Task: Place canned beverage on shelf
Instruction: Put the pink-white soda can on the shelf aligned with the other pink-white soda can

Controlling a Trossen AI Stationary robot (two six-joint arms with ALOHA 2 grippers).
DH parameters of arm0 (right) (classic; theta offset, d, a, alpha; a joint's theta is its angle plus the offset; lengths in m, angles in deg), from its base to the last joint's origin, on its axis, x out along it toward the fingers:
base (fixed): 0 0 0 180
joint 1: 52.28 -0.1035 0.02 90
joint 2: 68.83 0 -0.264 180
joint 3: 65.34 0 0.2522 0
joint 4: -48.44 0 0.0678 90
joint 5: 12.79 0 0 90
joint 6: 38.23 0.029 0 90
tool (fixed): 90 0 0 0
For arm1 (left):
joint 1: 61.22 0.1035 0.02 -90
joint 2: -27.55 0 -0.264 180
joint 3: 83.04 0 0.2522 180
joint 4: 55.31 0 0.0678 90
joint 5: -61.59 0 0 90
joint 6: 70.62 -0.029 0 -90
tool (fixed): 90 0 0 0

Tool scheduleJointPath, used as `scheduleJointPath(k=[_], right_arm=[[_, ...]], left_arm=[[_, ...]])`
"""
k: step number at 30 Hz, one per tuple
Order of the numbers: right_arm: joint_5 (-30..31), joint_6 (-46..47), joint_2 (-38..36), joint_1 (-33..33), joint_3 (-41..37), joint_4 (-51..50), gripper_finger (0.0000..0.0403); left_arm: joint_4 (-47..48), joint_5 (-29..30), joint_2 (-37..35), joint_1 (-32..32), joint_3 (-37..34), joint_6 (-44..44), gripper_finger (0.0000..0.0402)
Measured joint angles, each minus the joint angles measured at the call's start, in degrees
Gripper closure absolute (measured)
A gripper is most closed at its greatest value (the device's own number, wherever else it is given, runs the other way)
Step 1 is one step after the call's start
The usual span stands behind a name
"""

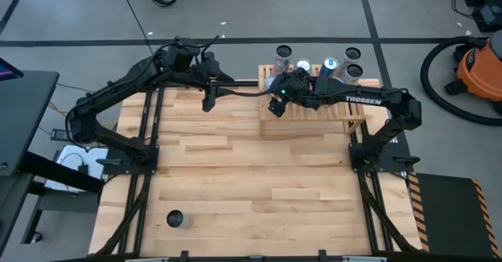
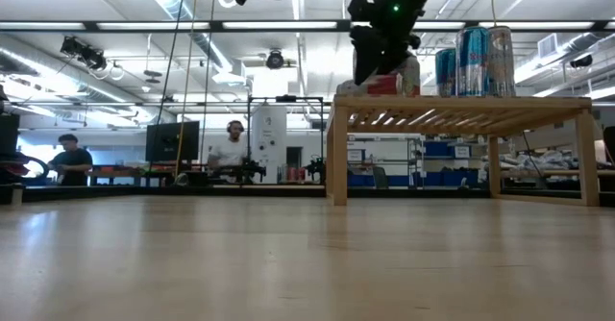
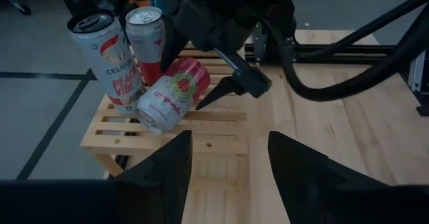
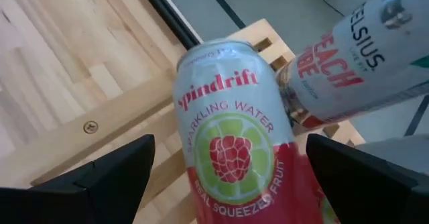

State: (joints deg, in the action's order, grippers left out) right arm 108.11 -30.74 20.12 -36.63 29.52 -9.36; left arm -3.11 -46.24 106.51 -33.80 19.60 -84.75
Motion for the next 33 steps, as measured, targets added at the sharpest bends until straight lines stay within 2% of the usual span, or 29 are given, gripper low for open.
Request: scheduleJointPath(k=[12, 24, 33], right_arm=[[-3.75, 2.05, -0.02, -0.74, 0.0, -3.57, 0.0004], [-2.26, 5.17, -0.02, -0.41, 0.02, -1.08, 0.0004], [-2.54, 9.29, -0.02, 0.08, 0.0, -4.83, 0.0013]], left_arm=[[-0.05, 0.0, 0.0, -0.02, 0.0, -0.04, 0.0205], [-0.08, 0.0, 0.02, 0.0, 0.0, -0.04, 0.0205], [-0.08, 0.0, 0.02, -0.02, 0.0, -0.11, 0.0205]])
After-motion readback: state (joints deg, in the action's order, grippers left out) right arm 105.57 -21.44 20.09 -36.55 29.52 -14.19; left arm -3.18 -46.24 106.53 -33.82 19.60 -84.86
